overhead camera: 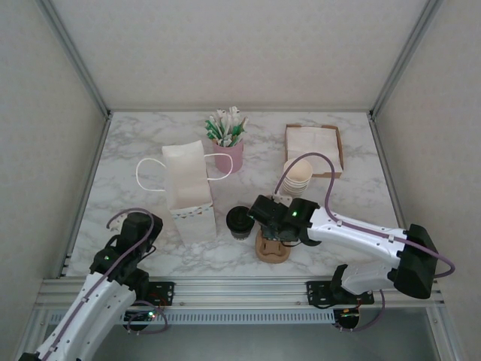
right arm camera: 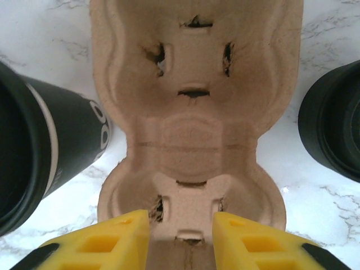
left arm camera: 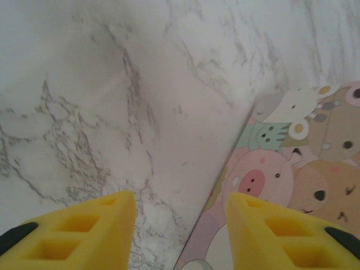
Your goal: Pack the takeout coffee
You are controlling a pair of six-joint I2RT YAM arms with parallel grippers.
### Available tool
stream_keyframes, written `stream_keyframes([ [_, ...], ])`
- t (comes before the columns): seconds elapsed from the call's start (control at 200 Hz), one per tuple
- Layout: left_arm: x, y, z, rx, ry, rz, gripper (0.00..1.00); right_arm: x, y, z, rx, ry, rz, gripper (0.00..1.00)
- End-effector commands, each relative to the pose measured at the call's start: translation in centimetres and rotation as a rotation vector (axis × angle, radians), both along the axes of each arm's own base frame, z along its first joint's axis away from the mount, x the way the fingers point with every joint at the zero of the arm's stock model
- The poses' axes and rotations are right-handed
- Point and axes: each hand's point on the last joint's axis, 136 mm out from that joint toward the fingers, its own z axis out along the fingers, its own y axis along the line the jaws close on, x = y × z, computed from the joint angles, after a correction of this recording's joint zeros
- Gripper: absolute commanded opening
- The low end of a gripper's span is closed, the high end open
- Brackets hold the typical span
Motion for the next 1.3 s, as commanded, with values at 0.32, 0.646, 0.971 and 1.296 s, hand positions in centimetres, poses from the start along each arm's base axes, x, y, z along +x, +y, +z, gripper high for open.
stream_keyframes([
  [0.32, 0.6, -3.4, -4.0, -0.174, 0.095, -0.037, 0.46, 2.9, 0.4, -1.5, 0.005, -0.006, 0.039, 0.44],
  [0.646, 0.2, -5.3, -6.5, -0.193, 0.19, -0.077, 0.44, 3.1, -0.3, -2.3, -0.059, 0.02, 0.048, 0.46],
  [0.971, -0.4, -7.3, -8.0, -0.193, 0.26, -0.099, 0.4, 2.7, -0.7, -2.6, -0.089, 0.039, 0.054, 0.49],
  [1.296, 0.1, -9.5, -7.6, -0.214, 0.264, -0.155, 0.4, 2.9, -0.3, -3.0, -0.074, 0.036, 0.054, 0.47],
])
